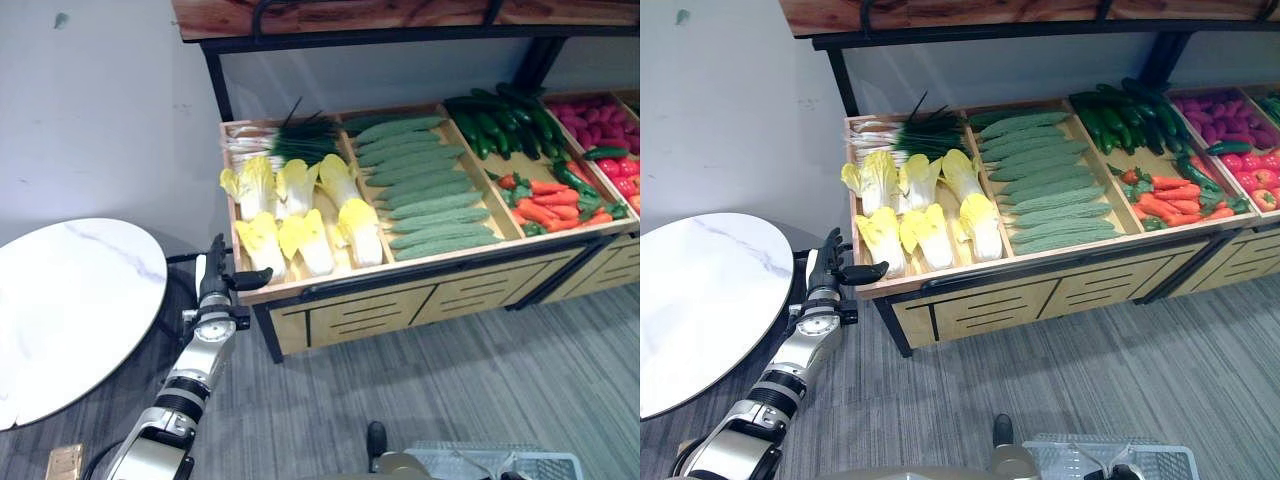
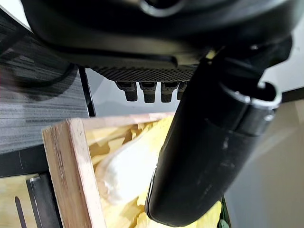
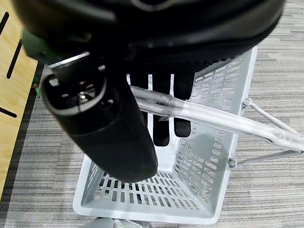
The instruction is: Get the vegetables into the basket
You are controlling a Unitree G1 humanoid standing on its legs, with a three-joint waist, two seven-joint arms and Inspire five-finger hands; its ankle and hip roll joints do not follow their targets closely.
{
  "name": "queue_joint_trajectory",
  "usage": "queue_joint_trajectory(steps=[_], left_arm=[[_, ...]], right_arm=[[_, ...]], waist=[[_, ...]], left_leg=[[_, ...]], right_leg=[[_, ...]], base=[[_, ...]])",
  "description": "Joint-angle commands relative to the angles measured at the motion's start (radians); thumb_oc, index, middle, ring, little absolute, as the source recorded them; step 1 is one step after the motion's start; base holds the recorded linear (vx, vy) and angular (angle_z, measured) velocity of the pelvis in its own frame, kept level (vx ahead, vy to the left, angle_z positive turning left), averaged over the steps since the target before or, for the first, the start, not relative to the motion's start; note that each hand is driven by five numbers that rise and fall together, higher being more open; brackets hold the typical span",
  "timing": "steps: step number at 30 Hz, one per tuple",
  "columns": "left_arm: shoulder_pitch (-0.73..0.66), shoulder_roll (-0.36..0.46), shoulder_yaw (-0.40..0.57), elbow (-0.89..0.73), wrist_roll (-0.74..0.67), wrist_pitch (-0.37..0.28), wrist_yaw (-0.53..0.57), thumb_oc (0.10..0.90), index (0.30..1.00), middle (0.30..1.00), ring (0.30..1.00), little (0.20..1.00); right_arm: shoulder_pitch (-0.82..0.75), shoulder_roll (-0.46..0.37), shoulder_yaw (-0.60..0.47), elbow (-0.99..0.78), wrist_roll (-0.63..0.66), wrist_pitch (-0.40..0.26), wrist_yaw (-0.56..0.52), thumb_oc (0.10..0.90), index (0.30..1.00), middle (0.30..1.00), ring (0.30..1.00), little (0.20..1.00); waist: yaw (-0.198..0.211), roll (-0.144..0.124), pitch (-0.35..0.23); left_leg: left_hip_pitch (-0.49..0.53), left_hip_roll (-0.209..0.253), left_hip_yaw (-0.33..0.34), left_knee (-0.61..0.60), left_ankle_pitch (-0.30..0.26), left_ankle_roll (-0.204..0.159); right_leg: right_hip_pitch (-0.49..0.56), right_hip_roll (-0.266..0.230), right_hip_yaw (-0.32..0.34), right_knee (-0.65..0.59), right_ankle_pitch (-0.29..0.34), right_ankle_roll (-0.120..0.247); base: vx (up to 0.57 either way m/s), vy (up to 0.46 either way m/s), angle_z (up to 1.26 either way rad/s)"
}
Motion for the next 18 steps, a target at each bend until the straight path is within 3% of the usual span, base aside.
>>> queue_joint_trajectory(steps=[1,11,18], left_arm=[[-0.258,0.068,-0.015,0.022,0.011,-0.079,0.035,0.900,1.000,1.000,1.000,1.000],[-0.303,0.061,-0.045,0.014,0.016,-0.085,0.049,0.900,1.000,1.000,1.000,1.000],[-0.333,0.049,-0.050,0.117,0.001,-0.076,0.071,0.900,1.000,1.000,1.000,1.000]], right_arm=[[-0.048,-0.038,0.067,0.021,-0.034,0.004,-0.025,0.400,0.300,0.300,0.300,0.300],[-0.061,-0.030,0.088,0.015,-0.039,0.001,-0.032,0.400,0.300,0.300,0.300,0.300],[-0.083,-0.033,0.095,0.008,-0.032,-0.003,-0.048,0.400,0.300,0.300,0.300,0.300]], waist=[[-0.018,-0.009,0.017],[-0.037,0.009,0.022],[-0.053,0.016,0.036]], left_leg=[[-0.071,0.028,-0.034,0.000,0.053,-0.065],[-0.088,0.030,-0.026,0.000,0.058,-0.068],[-0.098,0.033,-0.018,0.000,0.063,-0.072]], right_leg=[[0.154,-0.027,-0.027,0.007,-0.195,0.083],[0.128,-0.024,-0.013,0.007,-0.193,0.085],[0.113,-0.019,-0.006,0.007,-0.189,0.083]], base=[[-0.01,-0.010,-0.07],[0.00,-0.010,-0.05],[0.00,0.000,0.00]])
